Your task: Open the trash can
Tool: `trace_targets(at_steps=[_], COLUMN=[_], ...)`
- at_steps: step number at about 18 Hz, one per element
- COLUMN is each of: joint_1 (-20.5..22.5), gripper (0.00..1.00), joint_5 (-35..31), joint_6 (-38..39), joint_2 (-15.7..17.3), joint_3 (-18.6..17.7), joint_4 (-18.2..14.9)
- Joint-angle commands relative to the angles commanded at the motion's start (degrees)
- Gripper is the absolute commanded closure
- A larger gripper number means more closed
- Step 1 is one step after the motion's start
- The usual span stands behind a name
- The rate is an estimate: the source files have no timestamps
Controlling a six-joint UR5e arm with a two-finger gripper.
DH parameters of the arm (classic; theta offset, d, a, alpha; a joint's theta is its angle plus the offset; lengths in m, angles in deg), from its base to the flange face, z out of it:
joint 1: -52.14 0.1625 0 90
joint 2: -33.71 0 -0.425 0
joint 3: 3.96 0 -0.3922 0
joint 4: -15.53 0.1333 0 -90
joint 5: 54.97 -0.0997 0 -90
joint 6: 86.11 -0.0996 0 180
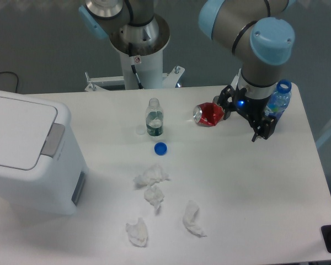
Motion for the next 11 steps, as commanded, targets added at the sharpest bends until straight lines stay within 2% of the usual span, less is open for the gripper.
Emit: trace_targets(at_steps=[7, 9, 11], joint_1=[0.2, 1.5, 2.0], gripper=[0.0, 0.0, 0.0], joint_5=[2.7, 5.6, 5.4], joint_6=[-0.3, -0.3, -0.2], joint_2=[-0.2, -0.1, 0.2], joint_3=[-0.1, -0.3, -0.3], joint_4=[0.1, 0.1, 0.3])
